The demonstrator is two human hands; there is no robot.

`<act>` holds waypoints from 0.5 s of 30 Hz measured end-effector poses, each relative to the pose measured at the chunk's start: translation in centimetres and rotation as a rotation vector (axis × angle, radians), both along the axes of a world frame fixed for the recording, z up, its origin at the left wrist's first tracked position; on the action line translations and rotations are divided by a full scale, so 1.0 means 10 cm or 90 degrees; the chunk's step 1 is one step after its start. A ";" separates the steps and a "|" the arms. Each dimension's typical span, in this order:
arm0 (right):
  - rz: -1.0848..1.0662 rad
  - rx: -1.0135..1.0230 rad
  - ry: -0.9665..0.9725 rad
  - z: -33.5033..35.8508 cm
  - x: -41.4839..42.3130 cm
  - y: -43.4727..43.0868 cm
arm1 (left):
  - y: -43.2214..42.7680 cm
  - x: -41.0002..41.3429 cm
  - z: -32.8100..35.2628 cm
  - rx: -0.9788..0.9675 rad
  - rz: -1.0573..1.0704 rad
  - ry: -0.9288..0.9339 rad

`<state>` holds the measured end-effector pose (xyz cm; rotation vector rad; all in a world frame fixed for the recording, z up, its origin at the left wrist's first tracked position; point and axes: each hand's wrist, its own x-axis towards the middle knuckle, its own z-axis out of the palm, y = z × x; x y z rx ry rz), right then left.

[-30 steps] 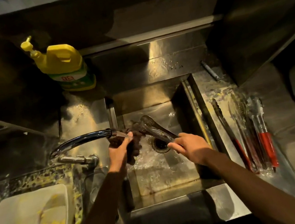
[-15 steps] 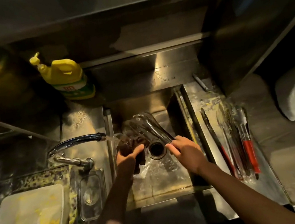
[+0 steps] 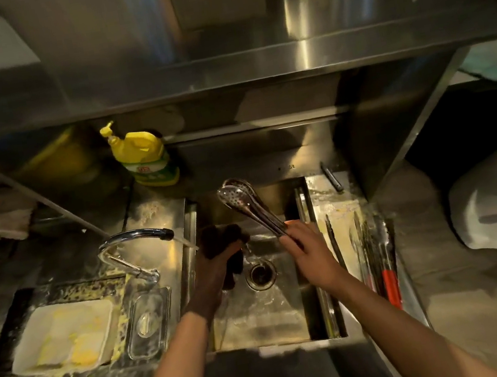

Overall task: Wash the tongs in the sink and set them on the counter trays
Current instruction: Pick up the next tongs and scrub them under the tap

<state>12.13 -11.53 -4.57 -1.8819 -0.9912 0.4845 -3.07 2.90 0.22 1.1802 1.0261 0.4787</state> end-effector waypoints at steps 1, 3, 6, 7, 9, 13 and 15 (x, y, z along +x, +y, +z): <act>0.002 0.006 0.014 0.05 0.01 -0.02 | -0.03 0.00 0.04 0.006 0.001 -0.003; 0.023 0.006 0.046 0.17 0.01 -0.05 | -0.05 0.00 0.10 0.011 -0.009 -0.008; 0.049 -0.009 0.036 0.37 -0.01 -0.10 | -0.08 0.02 0.22 0.023 -0.011 -0.024; 0.052 -0.015 0.026 0.42 -0.01 -0.12 | -0.08 0.03 0.25 0.030 -0.016 -0.028; 0.048 -0.009 -0.002 0.53 -0.03 -0.14 | -0.07 0.06 0.33 0.040 -0.038 -0.037; 0.000 -0.004 -0.068 0.66 -0.07 -0.12 | -0.01 0.10 0.45 0.041 -0.103 -0.058; -0.030 0.000 -0.077 0.69 -0.11 -0.10 | 0.02 0.11 0.53 0.028 -0.124 -0.066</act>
